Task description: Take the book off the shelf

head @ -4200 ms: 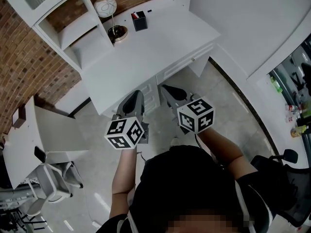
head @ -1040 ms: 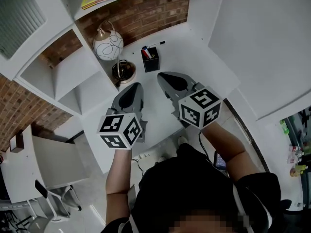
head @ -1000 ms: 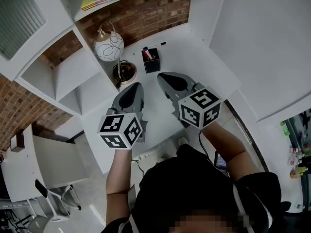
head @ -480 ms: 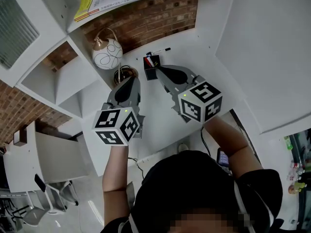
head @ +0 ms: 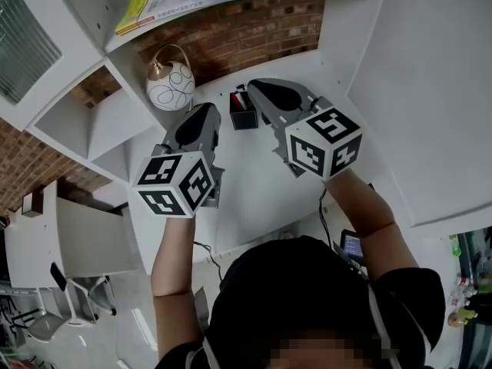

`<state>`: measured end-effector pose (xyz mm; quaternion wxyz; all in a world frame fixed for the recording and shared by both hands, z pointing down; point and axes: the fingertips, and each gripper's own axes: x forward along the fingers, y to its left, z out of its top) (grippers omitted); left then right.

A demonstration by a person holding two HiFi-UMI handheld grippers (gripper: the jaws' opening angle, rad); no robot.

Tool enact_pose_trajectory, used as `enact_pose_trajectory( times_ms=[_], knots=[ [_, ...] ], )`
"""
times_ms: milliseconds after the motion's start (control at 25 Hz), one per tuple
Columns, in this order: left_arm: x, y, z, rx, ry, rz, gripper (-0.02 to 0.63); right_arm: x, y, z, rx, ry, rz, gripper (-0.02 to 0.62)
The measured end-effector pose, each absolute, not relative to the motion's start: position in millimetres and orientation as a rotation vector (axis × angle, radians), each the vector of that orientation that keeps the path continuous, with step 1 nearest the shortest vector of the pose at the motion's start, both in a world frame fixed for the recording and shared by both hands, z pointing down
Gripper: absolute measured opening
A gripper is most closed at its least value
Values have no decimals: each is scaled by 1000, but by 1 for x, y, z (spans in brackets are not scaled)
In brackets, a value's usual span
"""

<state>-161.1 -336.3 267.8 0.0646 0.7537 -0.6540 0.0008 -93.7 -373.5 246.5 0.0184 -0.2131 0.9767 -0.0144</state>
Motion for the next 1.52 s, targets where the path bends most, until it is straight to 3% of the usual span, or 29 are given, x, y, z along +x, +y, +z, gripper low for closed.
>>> enact_pose_trajectory(
  times_ms=[400, 880, 1160, 1520],
  knots=[
    [-174, -355, 226, 2261, -2053, -23, 6, -101, -402, 193, -638, 2986, 34, -2],
    [-194, -373, 178, 2277, -2146, -7, 5, -115, -411, 141, -640, 3038, 426, 0],
    [-193, -381, 145, 2385, -2229, 325, 6, -110, -424, 119, -696, 3032, 646, 3],
    [-191, -393, 118, 2495, -2298, 813, 6, -119, -434, 111, -677, 3081, 804, 57]
  ],
)
